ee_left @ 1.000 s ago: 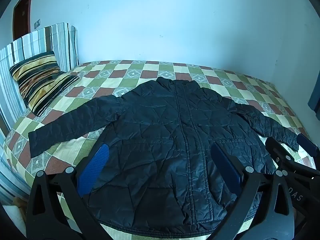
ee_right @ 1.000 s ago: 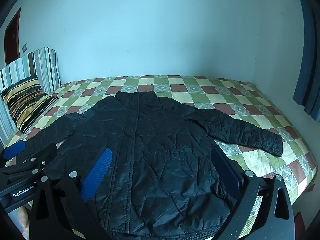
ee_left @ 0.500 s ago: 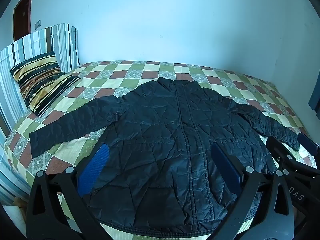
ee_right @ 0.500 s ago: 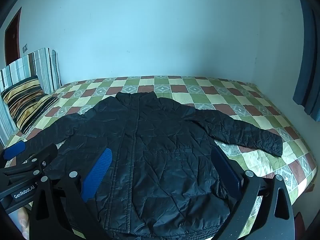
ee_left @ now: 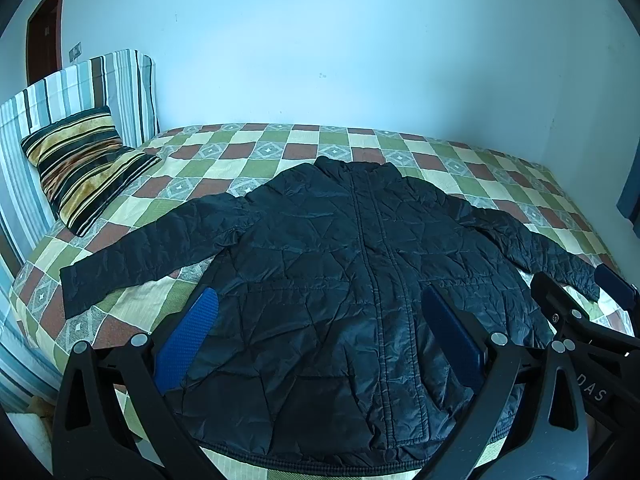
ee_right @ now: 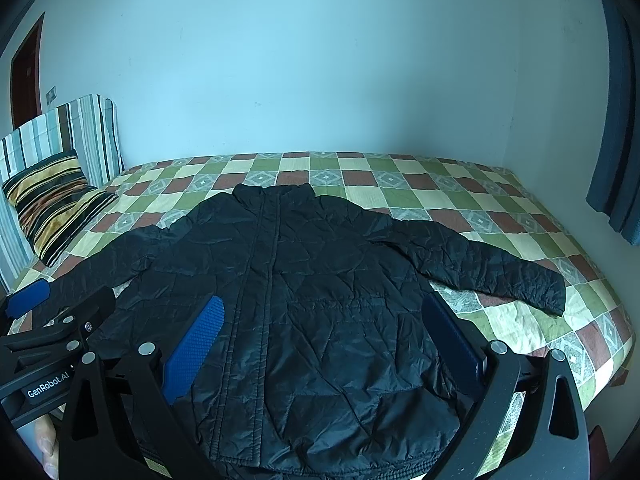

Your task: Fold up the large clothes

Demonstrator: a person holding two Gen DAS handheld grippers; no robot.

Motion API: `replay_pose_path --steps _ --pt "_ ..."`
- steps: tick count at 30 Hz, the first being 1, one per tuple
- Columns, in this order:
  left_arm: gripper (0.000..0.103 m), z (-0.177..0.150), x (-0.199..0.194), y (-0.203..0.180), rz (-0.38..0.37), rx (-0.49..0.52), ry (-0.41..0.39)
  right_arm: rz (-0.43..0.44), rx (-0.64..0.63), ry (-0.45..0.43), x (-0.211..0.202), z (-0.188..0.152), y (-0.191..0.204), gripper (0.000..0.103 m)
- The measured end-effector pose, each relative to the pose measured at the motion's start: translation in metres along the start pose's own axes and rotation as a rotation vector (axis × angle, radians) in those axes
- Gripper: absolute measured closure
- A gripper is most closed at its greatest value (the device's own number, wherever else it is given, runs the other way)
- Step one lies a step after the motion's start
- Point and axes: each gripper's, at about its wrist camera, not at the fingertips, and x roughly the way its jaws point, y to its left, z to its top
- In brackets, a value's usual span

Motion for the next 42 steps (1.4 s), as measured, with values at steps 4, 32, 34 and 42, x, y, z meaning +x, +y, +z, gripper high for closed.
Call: replay_pose_path --steps 4,32,34,42 --pt "0.002 0.0003 0.0005 0.0004 0.002 0.003 -0.001 0.000 -0.001 0.001 0.0036 0.0012 -0.0009 0.005" --pt "0.002 -0.0013 0.0021 0.0015 0.004 0.004 0.000 -0.002 -0.001 0.001 0.0020 -0.0015 0.0058 0.005" --pt "0.002 -0.0014 0.0020 0.0013 0.004 0.004 0.000 -0.002 0.000 0.002 0.0019 -0.0015 0.0055 0.005" --pt "0.002 -0.0012 0.0023 0.0016 0.004 0.005 0.000 -0.002 -0.001 0.001 0.0017 -0.0019 0.0057 0.005"
